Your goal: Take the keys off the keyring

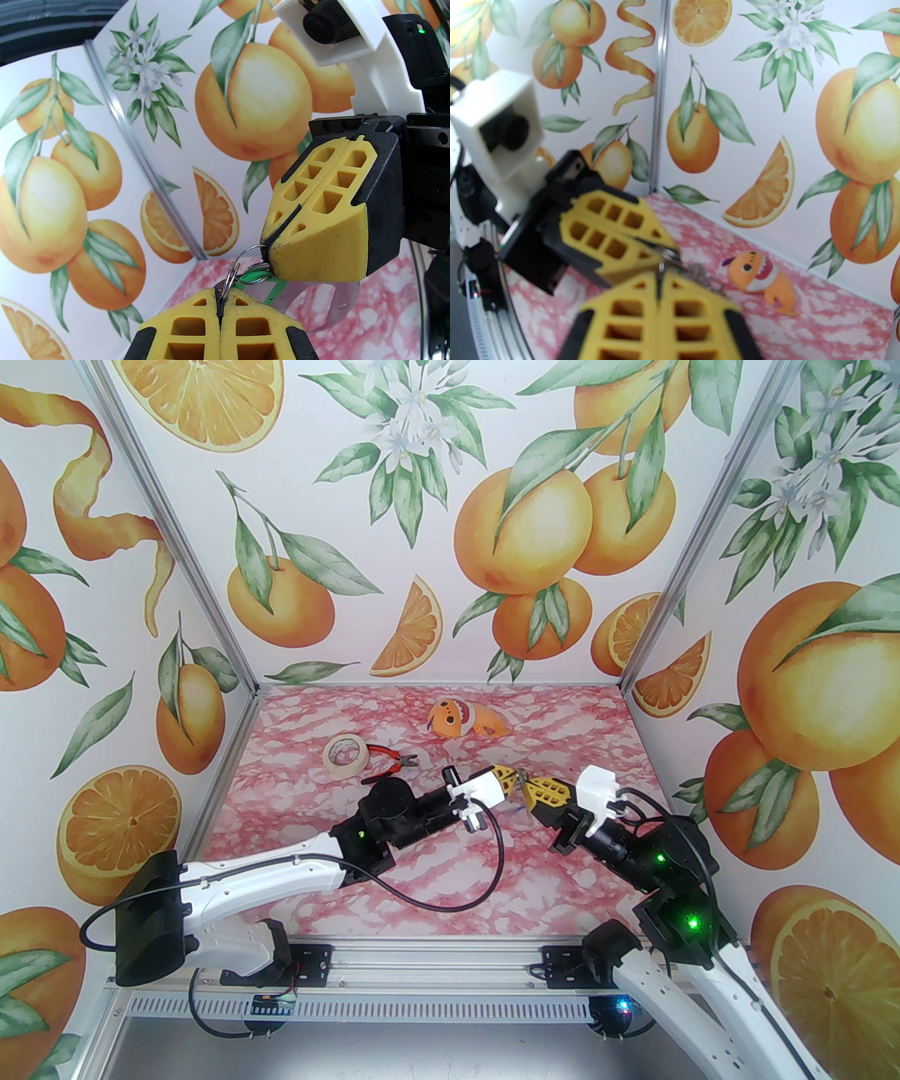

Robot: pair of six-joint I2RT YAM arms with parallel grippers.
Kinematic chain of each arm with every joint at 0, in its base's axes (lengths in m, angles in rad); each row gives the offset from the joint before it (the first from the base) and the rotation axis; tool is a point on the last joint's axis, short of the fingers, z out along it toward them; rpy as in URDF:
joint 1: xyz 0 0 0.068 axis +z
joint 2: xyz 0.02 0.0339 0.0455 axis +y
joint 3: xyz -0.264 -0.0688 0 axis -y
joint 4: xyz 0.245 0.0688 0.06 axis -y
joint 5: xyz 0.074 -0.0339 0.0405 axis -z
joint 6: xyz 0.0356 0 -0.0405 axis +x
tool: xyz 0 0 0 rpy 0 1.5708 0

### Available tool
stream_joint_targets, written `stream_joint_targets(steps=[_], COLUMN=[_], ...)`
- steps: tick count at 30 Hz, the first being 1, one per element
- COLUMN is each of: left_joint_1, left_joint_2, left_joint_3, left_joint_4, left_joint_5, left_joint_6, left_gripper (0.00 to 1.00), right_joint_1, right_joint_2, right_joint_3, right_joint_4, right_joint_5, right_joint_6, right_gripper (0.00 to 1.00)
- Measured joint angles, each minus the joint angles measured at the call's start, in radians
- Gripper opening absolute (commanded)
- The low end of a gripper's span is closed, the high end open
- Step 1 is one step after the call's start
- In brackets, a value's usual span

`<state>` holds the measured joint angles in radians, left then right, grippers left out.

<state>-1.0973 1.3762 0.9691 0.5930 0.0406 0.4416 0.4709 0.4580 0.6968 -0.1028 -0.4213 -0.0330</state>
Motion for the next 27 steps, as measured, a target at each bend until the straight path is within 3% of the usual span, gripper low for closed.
stream_joint_targets(steps=[13, 25, 27], left_joint_1=[0.006, 0.021, 0.021], left_joint_2=[0.014, 0.015, 0.014], left_joint_3=[0.1, 0.122, 0.122], left_joint_4=[-0.172, -0.257, -0.26], left_joint_5=[-0.017, -0.042, -0.046], left_joint_6=[-0.027, -0.071, -0.075], left_gripper=[0.0, 0.0, 0.19], right_joint_1=[0.025, 0.033, 0.033], right_joint_2=[0.063, 0.139, 0.147], right_joint_3=[0.06, 0.092, 0.099], right_joint_4=[-0.063, -0.082, -0.088], right_joint_5=[0.053, 0.111, 0.119], right_joint_6=[-0.1, -0.051, -0.023], right_gripper=[0.0, 0.0, 0.0])
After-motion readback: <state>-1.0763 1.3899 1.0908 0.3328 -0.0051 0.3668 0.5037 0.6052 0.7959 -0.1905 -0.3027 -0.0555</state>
